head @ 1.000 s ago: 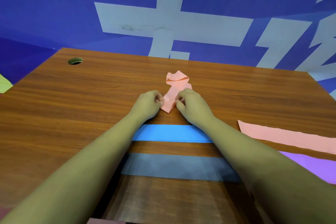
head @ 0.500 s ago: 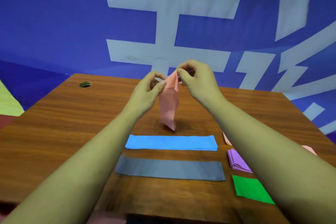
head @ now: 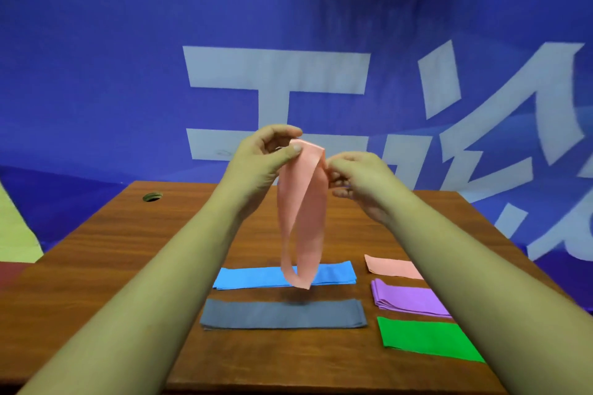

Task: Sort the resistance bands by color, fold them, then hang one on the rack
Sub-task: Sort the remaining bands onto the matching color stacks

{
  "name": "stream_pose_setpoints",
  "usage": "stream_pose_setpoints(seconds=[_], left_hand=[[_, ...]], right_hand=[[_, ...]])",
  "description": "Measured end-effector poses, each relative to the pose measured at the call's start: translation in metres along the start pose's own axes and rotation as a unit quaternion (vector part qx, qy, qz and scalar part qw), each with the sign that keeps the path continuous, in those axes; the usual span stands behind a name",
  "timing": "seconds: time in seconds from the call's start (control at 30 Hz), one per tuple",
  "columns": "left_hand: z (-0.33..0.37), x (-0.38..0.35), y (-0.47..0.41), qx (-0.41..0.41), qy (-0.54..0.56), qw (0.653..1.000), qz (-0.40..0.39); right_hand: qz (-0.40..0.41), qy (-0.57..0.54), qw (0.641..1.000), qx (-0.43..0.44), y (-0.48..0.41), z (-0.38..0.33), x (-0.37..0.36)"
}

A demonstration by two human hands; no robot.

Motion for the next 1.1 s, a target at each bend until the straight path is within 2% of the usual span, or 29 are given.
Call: stream_pose_setpoints(seconds=[0.07,0.13,0.2,0.27,0.37,0.47,0.57,0.67,0.83,0.93,1.1], left_hand=[[0.006,-0.011,0.008,0.003,-0.003,1.0,-0.016],[0.007,-0.018,0.015,0.0,-0.023,0.999,-0.027],[0.006,-0.025,0.022,-0.004,-0.055,0.998,-0.031],[0.003,-0.03,0.029,0.01,-0.054,0.998,-0.042],[0.003,-0.035,0.04,0.051,0.004,0.997,-0.052],[0.004,-0.035,0.051,0.084,0.026,0.993,-0.073],[0.008,-0.041,0.06,0.074,0.011,0.993,-0.096],[0.015,-0.046,0.061,0.049,-0.004,0.996,-0.078],[0.028,-0.05,0.057,0.005,-0.077,0.996,-0.042],[0.028,-0.055,0.057,-0.019,-0.128,0.99,-0.053],[0.016,-0.056,0.059,-0.015,-0.118,0.992,-0.053]], right_hand=[[-0.058,-0.116,0.991,-0.024,0.019,0.003,0.001],[-0.108,-0.232,0.966,-0.034,0.037,0.001,0.003],[-0.138,-0.262,0.955,-0.021,0.053,-0.002,0.006],[-0.14,-0.203,0.969,0.009,0.063,-0.002,0.01],[-0.081,-0.028,0.992,0.093,0.07,-0.004,0.024],[-0.009,0.083,0.986,0.146,0.074,-0.009,0.043],[0.017,0.133,0.979,0.152,0.081,-0.01,0.051],[0.002,0.18,0.973,0.146,0.085,-0.013,0.051],[-0.013,0.1,0.983,0.156,0.09,-0.029,0.052],[-0.001,0.157,0.966,0.204,0.09,-0.035,0.049],[0.013,0.254,0.939,0.232,0.086,-0.043,0.049]])
Point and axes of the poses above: each hand's wrist, its own y-axis away from the middle knuckle, its own x-axis out of the back of the hand, z = x × y, the point moved 5 cm from there along -y, towards the middle knuckle, and after that the axes turned 1 degree about z, right-handed, at the moved point
